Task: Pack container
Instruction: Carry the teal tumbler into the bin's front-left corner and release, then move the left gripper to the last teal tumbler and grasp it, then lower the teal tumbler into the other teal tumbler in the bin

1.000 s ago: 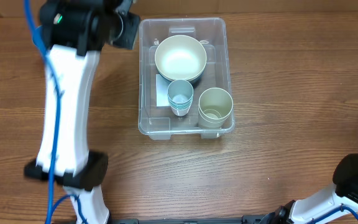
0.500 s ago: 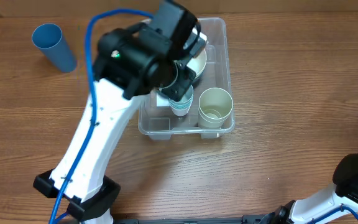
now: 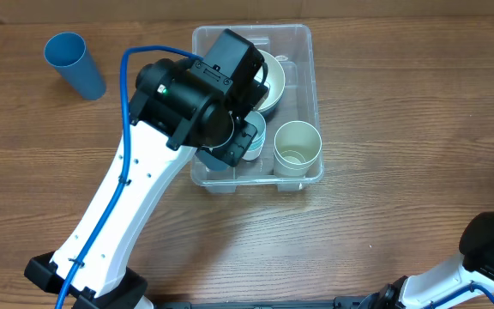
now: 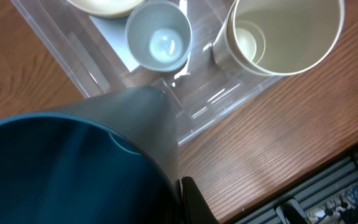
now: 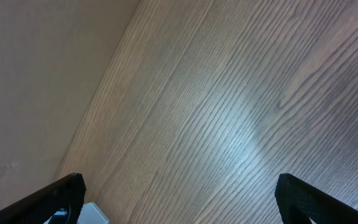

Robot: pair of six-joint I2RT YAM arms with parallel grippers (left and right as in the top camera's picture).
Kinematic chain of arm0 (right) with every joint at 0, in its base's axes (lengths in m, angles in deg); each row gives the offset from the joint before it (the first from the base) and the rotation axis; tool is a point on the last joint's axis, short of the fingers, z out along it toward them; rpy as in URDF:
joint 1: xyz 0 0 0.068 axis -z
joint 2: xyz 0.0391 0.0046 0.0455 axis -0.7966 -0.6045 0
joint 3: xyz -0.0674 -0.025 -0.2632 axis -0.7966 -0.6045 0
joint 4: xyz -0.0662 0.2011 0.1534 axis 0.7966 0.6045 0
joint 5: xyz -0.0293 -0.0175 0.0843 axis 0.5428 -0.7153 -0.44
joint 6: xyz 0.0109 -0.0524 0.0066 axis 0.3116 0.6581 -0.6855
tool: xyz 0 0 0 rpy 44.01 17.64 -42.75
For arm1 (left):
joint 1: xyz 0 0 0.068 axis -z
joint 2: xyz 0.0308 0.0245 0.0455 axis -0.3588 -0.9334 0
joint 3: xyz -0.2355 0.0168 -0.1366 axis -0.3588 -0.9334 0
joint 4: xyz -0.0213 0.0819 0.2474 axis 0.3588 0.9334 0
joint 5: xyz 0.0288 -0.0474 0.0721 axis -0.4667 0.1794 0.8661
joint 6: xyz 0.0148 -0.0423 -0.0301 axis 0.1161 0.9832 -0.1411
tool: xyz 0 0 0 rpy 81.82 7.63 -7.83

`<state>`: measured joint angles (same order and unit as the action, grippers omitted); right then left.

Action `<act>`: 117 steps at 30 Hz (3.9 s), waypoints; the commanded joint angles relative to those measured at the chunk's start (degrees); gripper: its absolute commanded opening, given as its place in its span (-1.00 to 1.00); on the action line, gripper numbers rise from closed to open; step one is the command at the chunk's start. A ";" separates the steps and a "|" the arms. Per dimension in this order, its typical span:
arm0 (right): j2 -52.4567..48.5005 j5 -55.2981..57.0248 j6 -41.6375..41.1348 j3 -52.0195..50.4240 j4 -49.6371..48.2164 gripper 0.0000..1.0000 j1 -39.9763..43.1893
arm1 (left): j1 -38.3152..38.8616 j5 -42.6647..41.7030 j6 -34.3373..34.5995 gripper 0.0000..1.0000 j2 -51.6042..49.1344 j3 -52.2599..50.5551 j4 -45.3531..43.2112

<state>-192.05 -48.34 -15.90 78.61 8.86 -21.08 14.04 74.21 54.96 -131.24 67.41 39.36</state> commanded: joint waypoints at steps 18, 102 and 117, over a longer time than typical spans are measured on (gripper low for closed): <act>-0.20 0.57 -0.07 0.55 -0.15 1.00 -0.15 | 0.20 -1.66 1.79 -0.92 0.44 -23.34 -14.51; -0.20 0.57 -0.07 0.55 -0.15 1.00 -0.15 | -48.41 -1.62 -0.26 0.61 -19.37 0.15 -45.40; -0.20 0.57 -0.07 0.55 -0.15 1.00 -0.15 | -46.29 -1.05 -1.27 0.21 -30.53 0.13 -43.71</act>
<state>-192.05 -48.34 -15.90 78.61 8.91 -21.08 -32.27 73.16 54.63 -159.10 66.82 -4.90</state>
